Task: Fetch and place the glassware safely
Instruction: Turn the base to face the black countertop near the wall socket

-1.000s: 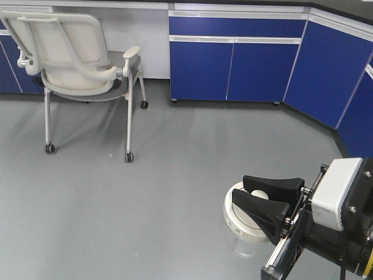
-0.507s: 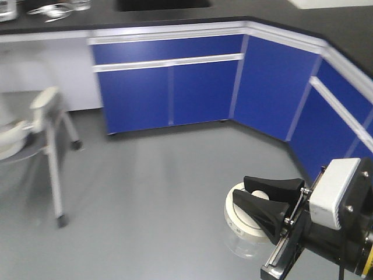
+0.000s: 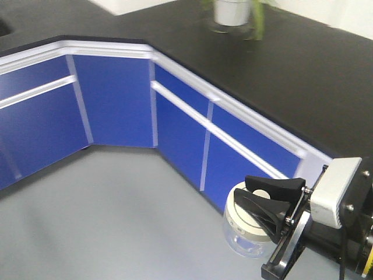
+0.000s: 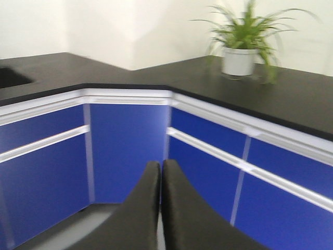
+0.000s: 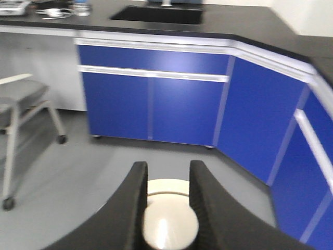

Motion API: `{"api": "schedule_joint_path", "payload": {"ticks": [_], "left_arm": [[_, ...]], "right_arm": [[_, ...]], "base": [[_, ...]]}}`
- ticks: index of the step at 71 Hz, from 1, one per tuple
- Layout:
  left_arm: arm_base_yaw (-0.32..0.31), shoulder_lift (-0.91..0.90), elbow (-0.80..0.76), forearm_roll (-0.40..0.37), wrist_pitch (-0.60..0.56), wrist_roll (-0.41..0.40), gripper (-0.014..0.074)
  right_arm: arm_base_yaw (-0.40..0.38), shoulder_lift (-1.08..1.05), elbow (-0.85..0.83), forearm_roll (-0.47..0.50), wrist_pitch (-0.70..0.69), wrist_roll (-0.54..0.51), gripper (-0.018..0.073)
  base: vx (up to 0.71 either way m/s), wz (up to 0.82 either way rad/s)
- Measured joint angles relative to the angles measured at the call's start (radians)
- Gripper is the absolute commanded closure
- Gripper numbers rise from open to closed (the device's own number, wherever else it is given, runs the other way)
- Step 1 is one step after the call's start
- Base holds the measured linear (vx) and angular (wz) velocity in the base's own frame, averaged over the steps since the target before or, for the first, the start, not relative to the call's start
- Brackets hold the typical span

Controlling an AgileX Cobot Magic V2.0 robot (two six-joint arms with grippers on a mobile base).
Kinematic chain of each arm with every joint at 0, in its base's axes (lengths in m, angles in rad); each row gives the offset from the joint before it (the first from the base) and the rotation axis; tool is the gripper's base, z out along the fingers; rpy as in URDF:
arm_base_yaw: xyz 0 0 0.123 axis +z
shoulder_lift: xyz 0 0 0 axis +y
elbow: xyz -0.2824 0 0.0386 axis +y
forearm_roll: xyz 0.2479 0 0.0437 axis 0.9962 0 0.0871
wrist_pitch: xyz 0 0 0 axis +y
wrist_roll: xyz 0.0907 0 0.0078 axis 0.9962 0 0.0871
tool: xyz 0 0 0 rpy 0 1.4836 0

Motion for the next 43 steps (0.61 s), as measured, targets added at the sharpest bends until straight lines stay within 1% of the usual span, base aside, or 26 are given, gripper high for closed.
{"api": "schedule_joint_path", "payload": {"ticks": [43], "left_arm": [[0.0, 0.0, 0.0, 0.0, 0.0, 0.0, 0.0603]], "right_arm": [[0.0, 0.0, 0.0, 0.0, 0.001, 0.0, 0.056]], "base": [[0.16, -0.81]]}}
